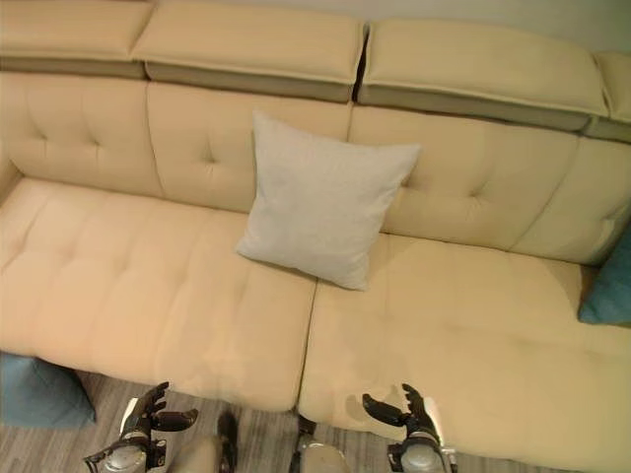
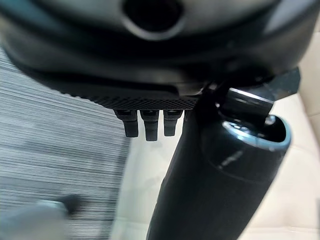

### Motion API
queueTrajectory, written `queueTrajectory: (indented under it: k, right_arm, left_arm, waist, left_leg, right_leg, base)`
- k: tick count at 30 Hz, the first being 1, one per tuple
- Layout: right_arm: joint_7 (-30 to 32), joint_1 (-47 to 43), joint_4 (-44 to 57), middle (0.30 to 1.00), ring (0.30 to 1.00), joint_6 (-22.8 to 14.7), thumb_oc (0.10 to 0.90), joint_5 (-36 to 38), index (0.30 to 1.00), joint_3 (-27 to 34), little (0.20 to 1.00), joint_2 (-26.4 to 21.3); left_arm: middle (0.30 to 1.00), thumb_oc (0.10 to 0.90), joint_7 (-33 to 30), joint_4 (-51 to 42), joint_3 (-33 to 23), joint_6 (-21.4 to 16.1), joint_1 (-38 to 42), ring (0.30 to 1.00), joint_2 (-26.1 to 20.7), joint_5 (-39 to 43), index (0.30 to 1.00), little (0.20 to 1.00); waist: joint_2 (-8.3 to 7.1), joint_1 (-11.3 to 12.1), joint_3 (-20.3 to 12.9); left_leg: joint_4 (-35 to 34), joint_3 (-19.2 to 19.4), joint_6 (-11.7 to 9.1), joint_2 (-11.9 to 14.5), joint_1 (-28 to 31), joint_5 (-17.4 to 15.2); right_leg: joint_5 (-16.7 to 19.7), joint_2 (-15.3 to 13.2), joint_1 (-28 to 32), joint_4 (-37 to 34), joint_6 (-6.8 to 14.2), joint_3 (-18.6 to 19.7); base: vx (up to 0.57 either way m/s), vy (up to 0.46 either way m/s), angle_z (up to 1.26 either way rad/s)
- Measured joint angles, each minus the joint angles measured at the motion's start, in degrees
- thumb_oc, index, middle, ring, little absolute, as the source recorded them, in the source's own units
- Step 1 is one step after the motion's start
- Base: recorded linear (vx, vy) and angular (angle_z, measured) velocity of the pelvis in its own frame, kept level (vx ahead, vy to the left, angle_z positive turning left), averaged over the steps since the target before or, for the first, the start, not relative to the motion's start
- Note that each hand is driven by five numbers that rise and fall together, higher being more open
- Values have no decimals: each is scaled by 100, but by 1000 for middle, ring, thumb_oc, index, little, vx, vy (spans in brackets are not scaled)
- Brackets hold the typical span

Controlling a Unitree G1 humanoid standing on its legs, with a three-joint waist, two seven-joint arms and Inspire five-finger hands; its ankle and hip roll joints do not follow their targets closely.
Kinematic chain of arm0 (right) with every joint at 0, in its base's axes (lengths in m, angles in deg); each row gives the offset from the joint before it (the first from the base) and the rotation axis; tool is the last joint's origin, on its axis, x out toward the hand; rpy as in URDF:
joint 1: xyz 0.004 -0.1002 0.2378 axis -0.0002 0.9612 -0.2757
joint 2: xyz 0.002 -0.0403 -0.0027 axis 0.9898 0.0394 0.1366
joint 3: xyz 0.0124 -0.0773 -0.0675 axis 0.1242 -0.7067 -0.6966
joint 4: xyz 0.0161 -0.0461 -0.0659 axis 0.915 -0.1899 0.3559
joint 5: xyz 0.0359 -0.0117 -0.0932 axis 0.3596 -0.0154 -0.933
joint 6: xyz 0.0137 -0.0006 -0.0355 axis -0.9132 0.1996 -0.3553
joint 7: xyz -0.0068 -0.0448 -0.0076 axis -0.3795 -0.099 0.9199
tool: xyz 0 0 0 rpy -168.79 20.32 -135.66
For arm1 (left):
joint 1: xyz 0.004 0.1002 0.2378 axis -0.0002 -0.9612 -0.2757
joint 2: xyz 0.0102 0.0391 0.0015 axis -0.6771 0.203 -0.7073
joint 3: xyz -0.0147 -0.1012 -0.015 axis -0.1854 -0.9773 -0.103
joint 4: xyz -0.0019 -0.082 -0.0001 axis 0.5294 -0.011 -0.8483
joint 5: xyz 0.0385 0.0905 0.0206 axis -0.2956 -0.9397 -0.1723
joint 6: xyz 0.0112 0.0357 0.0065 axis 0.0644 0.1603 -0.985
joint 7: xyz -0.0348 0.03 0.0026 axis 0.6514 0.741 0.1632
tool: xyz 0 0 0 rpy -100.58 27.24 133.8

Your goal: Pick up all the scattered cushions and arrange them neatly on the sofa.

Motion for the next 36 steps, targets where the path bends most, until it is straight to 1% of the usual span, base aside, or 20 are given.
queueTrajectory:
  k: [1,3,6,8,10,12,16,18,20,22,24,25,26,28,29,30,31,32,33,36]
  right_arm:
    - [4,-33,8,900,900,23,800,0,900,12,900,-54]
    - [2,-50,-26,900,900,21,800,-36,900,-36,900,1]
    - [-6,-281,-85,900,900,23,800,-102,900,-180,900,249]
    - [-18,-339,-86,900,900,24,800,-180,900,-252,900,301]
    - [-19,-354,-117,900,900,27,800,-185,900,-301,900,464]
    - [-22,-308,-137,900,900,36,800,-181,900,-303,900,569]
    - [-31,-347,-371,900,900,33,800,-151,900,-306,900,661]
    - [-35,-377,-531,900,900,31,800,-80,900,-330,900,704]
    - [-57,-474,-552,900,900,28,800,-14,900,-421,900,697]
    - [-74,-525,-545,900,900,25,800,-8,900,-531,900,623]
    - [-92,-529,-545,900,900,25,800,-8,900,-532,900,598]
    - [-90,-581,-535,900,900,23,800,-8,900,-530,900,568]
    - [-72,-505,-538,900,900,25,800,-4,900,-539,900,547]
    - [-108,-449,-574,900,900,44,800,-7,900,-565,900,496]
    - [-111,-542,-591,900,900,41,800,-9,900,-714,900,492]
    - [-116,-553,-552,900,900,40,800,-9,900,-741,900,514]
    - [-114,-579,-537,900,900,28,800,-8,900,-741,900,528]
    - [-96,-621,-538,900,900,32,800,-3,900,-732,900,503]
    - [-89,-584,-535,900,900,32,800,-2,900,-732,900,467]
    - [-71,-386,-528,900,900,34,800,-4,900,-735,900,395]
  left_arm:
    - [900,800,0,-38,96,-14,120,900,21,-8,900,900]
    - [900,800,-8,-65,129,-122,196,900,-2,-32,900,900]
    - [900,800,-25,235,143,-79,315,900,-89,-148,900,900]
    - [900,800,-39,361,162,-45,270,900,-122,-213,900,900]
    - [900,800,-128,587,162,30,229,900,-271,-249,900,900]
    - [900,800,-154,621,158,51,300,900,-414,-253,900,900]
    - [900,800,-214,676,165,56,249,900,-526,-366,900,900]
    - [900,800,-247,716,186,73,239,900,-516,-379,900,900]
    - [900,800,-248,717,229,74,116,900,-499,-465,900,900]
    - [900,800,-249,715,354,86,62,900,-425,-464,900,900]
    - [900,800,-243,712,409,94,99,900,-330,-465,900,900]
    - [900,800,-239,729,407,92,84,900,-155,-460,900,900]
    - [900,800,-240,715,404,89,210,900,-139,-458,900,900]
    - [900,800,-233,677,537,26,203,900,-55,-410,900,900]
    - [900,800,-234,690,546,53,213,900,-60,-332,900,900]
    - [900,800,-232,735,539,101,261,900,-84,-280,900,900]
    - [900,800,-218,734,474,121,261,900,-107,-177,900,900]
    - [900,800,-221,821,432,133,285,900,-123,-182,900,900]
    - [900,800,-223,892,389,129,307,900,-110,-188,900,900]
    - [900,800,-230,902,377,157,222,900,-115,-197,900,900]
  waist:
    - [158,-87,-35]
    - [153,-29,-37]
    - [-125,-7,12]
    - [-179,43,21]
    - [-255,132,121]
    - [-296,146,170]
    - [-286,290,230]
    - [-249,241,201]
    - [-197,387,182]
    - [-138,347,144]
    - [-122,369,138]
    - [-20,398,126]
    - [-25,302,110]
    - [143,481,27]
    - [149,560,38]
    - [55,558,41]
    - [-53,582,60]
    - [-191,531,75]
    - [-245,487,65]
    - [-267,251,23]
  left_leg:
    - [-808,127,68,-54,297,196]
    - [-1514,73,326,-159,523,260]
    - [-1589,-92,559,-501,312,392]
    - [-1585,-114,601,-586,297,419]
    - [-1461,-309,661,-694,135,458]
    - [-1469,-589,750,-699,91,491]
    - [-1438,-1248,682,-617,-83,684]
    - [-1530,-1643,571,-499,-107,789]
    - [-1608,-1841,455,-271,-176,920]
    - [-1592,-2125,399,-123,-380,1031]
    - [-1492,-2174,393,-80,-507,1067]
    - [-1248,-2277,334,-56,-832,1148]
    - [-1068,-2423,216,-148,-1021,1229]
    - [-1440,-2203,319,43,-1084,1317]
    - [-1461,-2174,470,124,-1279,1179]
    - [-1465,-1976,440,141,-1267,757]
    - [-1516,-1649,549,118,-1244,482]
    - [-1497,-807,494,50,-1252,524]
    - [-1426,-347,467,5,-1208,538]
    - [-1219,546,455,131,-895,532]
  right_leg:
    - [-67,-29,-99,165,118,-124]
    - [-103,-119,-352,480,275,-153]
    - [-75,-503,-691,781,547,-28]
    - [-108,-588,-751,883,632,120]
    - [-234,-604,-826,1153,889,1018]
    - [-474,-526,-759,1147,1194,1577]
    - [-858,-313,-428,1171,1063,2188]
    - [-1130,19,-205,1034,892,2567]
    - [-1116,309,-191,1023,786,2589]
    - [-1103,537,-190,972,586,2530]
    - [-1091,600,-213,970,497,2392]
    - [-1140,765,-209,1057,411,2285]
    - [-1230,785,-216,1026,307,2256]
    - [-1384,1041,-434,1395,63,2048]
    - [-1504,1106,-585,1676,-41,1834]
    - [-1487,990,-603,1640,-157,1714]
    - [-1410,812,-562,1573,-257,1496]
    - [-1287,535,-355,1328,-259,1128]
    - [-1208,422,-175,1102,-242,885]
    - [-1056,362,335,533,-195,65]
  base:
    - [-267,187,67]
    - [-268,166,37]
    - [-291,108,24]
    - [-259,31,22]
    - [-308,19,46]
    - [-161,-40,67]
    - [-82,-113,89]
    - [-24,-187,91]
    - [-27,-180,52]
    - [-21,-123,63]
    - [-84,-213,65]
    - [-90,-170,113]
    - [-38,-83,150]
    - [-22,-87,119]
    - [11,-52,91]
    - [8,-49,95]
    - [12,-51,129]
    - [3,-33,137]
    - [14,-11,139]
    - [61,73,158]
